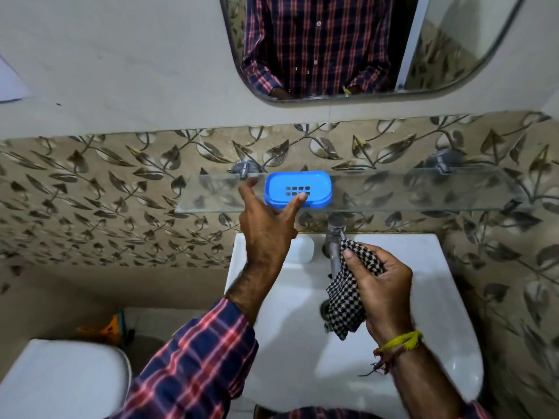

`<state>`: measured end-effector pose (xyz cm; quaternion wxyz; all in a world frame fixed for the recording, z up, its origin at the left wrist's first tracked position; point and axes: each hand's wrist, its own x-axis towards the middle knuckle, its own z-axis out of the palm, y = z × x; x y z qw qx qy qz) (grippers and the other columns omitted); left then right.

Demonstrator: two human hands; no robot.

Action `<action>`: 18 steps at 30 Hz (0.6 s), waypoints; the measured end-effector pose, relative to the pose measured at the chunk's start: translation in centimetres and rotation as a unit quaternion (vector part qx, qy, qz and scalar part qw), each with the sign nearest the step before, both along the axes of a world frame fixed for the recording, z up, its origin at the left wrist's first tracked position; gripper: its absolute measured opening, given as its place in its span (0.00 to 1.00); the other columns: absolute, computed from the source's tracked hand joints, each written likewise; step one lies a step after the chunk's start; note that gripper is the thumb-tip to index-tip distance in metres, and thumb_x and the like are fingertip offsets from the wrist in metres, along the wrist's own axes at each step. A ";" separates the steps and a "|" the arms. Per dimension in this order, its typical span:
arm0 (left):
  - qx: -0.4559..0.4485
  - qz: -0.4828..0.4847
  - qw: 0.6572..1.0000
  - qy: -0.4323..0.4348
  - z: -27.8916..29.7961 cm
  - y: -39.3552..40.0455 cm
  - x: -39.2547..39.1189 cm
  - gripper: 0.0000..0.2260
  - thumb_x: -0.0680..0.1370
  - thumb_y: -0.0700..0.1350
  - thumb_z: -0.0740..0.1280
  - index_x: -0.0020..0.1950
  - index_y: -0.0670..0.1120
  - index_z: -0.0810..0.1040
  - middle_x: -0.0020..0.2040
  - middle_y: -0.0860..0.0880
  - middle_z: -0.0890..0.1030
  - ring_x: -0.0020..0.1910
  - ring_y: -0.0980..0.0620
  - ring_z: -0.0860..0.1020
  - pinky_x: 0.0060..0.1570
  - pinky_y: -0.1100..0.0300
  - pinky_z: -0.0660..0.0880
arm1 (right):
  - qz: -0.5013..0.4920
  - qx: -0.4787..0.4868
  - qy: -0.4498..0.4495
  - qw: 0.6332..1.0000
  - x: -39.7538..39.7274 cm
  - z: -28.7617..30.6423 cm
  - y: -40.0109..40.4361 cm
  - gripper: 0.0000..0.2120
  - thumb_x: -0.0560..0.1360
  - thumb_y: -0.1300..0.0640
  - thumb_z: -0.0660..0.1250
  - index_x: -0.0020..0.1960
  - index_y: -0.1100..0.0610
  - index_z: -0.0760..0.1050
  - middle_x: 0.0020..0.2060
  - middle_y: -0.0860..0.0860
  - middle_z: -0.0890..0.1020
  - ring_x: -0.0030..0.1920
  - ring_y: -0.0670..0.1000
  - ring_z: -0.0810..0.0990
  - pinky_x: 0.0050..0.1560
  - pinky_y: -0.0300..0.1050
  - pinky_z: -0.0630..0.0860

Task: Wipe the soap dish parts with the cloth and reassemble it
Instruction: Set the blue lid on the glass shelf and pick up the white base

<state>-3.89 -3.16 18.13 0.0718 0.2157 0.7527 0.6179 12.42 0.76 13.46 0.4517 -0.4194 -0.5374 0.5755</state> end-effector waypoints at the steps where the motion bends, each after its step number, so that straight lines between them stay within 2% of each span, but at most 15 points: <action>1: 0.008 0.005 1.000 0.029 -0.7 -0.5 0.3 0.29 0.71 0.51 0.79 0.64 0.50 0.66 0.33 0.50 0.83 0.26 0.50 0.82 0.26 0.52 0.80 | 0.000 -0.002 -0.004 1.000 0.0 -0.1 0.0 0.08 0.71 0.64 0.76 0.42 0.51 0.84 0.38 0.47 0.87 0.39 0.48 0.84 0.50 0.59 0.83; 3: 0.011 0.013 0.999 0.050 -2.5 -1.4 0.8 0.21 0.72 0.52 0.77 0.56 0.52 0.68 0.27 0.52 0.79 0.24 0.49 0.80 0.28 0.50 0.79 | -0.003 -0.008 -0.012 1.000 0.0 -0.4 0.0 0.07 0.71 0.64 0.76 0.42 0.52 0.83 0.37 0.47 0.87 0.39 0.48 0.83 0.49 0.59 0.83; 6: -0.061 0.020 0.995 0.070 -6.6 -2.3 0.1 0.12 0.74 0.53 0.74 0.49 0.52 0.73 0.30 0.53 0.80 0.30 0.47 0.82 0.36 0.48 0.80 | -0.009 0.006 -0.031 0.999 -0.1 -0.4 -0.2 0.04 0.71 0.63 0.76 0.42 0.56 0.83 0.36 0.51 0.85 0.37 0.48 0.80 0.44 0.56 0.82; 9: -0.153 0.012 0.984 0.089 -11.3 -3.3 -2.2 0.07 0.76 0.48 0.73 0.50 0.46 0.79 0.36 0.50 0.83 0.38 0.45 0.84 0.45 0.51 0.79 | -0.022 0.021 -0.053 0.998 0.1 -0.7 -0.6 0.04 0.71 0.64 0.76 0.44 0.61 0.83 0.37 0.53 0.84 0.37 0.47 0.80 0.42 0.50 0.81; 11: -0.211 -0.009 0.975 0.065 -14.0 -3.9 -3.9 0.10 0.76 0.47 0.72 0.53 0.43 0.81 0.43 0.46 0.85 0.43 0.44 0.84 0.49 0.50 0.79 | -0.029 0.005 -0.043 0.999 0.4 -1.2 -0.9 0.05 0.71 0.66 0.75 0.46 0.61 0.83 0.38 0.53 0.85 0.38 0.48 0.81 0.45 0.48 0.81; 13: -0.246 -0.022 0.969 -0.021 -16.0 -3.9 -5.2 0.14 0.76 0.49 0.73 0.57 0.42 0.80 0.46 0.45 0.85 0.47 0.43 0.84 0.51 0.49 0.80 | -0.031 -0.007 -0.038 0.999 0.7 -1.5 -1.3 0.05 0.71 0.66 0.75 0.45 0.59 0.83 0.37 0.51 0.85 0.38 0.47 0.82 0.45 0.48 0.81; 14: -0.236 -0.018 0.967 -0.096 -16.4 -3.7 -5.5 0.17 0.75 0.51 0.74 0.57 0.42 0.80 0.45 0.45 0.83 0.47 0.42 0.84 0.50 0.50 0.80 | -0.032 -0.011 -0.039 0.999 0.7 -1.7 -1.4 0.06 0.72 0.66 0.75 0.44 0.58 0.83 0.37 0.50 0.85 0.37 0.46 0.82 0.44 0.47 0.82; 16: -0.188 -0.003 0.947 -0.260 -16.8 -3.1 -6.0 0.20 0.74 0.56 0.74 0.54 0.41 0.78 0.43 0.45 0.80 0.43 0.43 0.82 0.37 0.55 0.79 | -0.036 -0.012 -0.046 0.998 0.7 -2.0 -1.6 0.06 0.72 0.66 0.75 0.44 0.56 0.83 0.37 0.50 0.85 0.38 0.46 0.82 0.44 0.46 0.82; 17: -0.173 0.000 0.931 -0.322 -16.8 -2.8 -6.1 0.20 0.74 0.58 0.74 0.52 0.43 0.76 0.42 0.45 0.80 0.41 0.45 0.81 0.30 0.59 0.74 | -0.038 -0.011 -0.050 0.998 0.6 -2.1 -1.6 0.06 0.72 0.65 0.75 0.45 0.56 0.83 0.38 0.50 0.86 0.38 0.47 0.83 0.45 0.45 0.82; 18: -0.169 -0.003 0.915 -0.366 -16.8 -2.5 -6.3 0.21 0.74 0.61 0.72 0.53 0.44 0.74 0.41 0.46 0.80 0.40 0.46 0.81 0.27 0.62 0.70 | -0.042 -0.009 -0.055 0.998 0.6 -2.2 -1.6 0.05 0.72 0.65 0.75 0.46 0.57 0.83 0.39 0.51 0.86 0.39 0.48 0.83 0.45 0.45 0.82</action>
